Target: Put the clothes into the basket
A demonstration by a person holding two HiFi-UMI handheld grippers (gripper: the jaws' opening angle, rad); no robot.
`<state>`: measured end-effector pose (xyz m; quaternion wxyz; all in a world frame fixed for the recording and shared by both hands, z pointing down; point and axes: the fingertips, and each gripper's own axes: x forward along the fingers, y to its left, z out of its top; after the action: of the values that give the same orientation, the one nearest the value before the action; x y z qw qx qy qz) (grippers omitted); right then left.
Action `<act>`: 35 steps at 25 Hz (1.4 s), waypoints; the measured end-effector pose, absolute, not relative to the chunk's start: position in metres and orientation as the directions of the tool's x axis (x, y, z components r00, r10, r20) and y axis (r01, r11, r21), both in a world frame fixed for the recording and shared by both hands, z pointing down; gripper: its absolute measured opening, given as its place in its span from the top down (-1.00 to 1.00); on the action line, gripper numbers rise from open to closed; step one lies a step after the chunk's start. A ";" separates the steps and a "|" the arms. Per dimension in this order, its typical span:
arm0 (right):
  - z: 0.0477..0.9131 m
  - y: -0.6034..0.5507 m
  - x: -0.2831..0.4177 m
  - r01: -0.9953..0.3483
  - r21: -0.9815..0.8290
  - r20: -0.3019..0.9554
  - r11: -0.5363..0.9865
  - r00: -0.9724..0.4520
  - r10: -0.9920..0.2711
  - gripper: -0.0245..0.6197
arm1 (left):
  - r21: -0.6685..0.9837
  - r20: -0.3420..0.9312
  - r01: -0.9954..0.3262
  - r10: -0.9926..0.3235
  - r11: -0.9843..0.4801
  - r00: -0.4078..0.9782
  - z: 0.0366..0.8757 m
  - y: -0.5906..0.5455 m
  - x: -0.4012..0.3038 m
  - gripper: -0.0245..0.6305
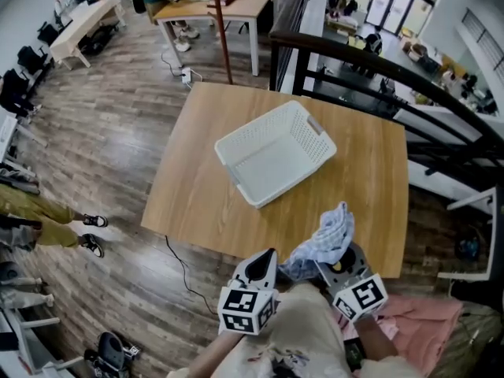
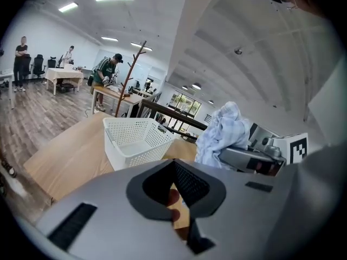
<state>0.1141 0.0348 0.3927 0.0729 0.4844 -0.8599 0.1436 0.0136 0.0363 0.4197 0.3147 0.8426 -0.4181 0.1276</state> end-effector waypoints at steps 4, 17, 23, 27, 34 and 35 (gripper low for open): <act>0.386 0.012 0.111 -0.869 -0.169 0.263 0.464 -0.494 -0.829 0.27 | 0.420 0.474 -0.774 -0.613 -0.473 0.632 0.417 0.015 0.007 0.93; 0.383 -0.052 0.113 -0.859 -0.164 0.262 0.484 -0.512 -0.818 0.27 | 0.431 0.500 -0.788 -0.610 -0.440 0.615 0.429 -0.036 0.008 0.93; 0.384 -0.094 0.121 -0.839 -0.167 0.269 0.518 -0.544 -0.794 0.27 | 0.434 0.499 -0.803 -0.633 -0.409 0.592 0.427 -0.072 0.017 0.93; 0.386 -0.112 0.120 -0.824 -0.166 0.295 0.542 -0.566 -0.770 0.27 | 0.446 0.521 -0.814 -0.632 -0.372 0.574 0.435 -0.085 0.015 0.93; 0.386 -0.153 0.119 -0.804 -0.131 0.316 0.580 -0.589 -0.744 0.27 | 0.460 0.532 -0.823 -0.639 -0.332 0.555 0.448 -0.118 0.012 0.93; 0.386 -0.158 0.119 -0.800 -0.125 0.320 0.587 -0.592 -0.739 0.27 | 0.462 0.534 -0.825 -0.641 -0.325 0.551 0.449 -0.121 0.012 0.93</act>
<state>0.1189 -0.1582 0.3865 0.1179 0.4358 -0.8830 0.1288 0.0120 -0.1214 0.4490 0.3600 0.8036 -0.4562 0.1281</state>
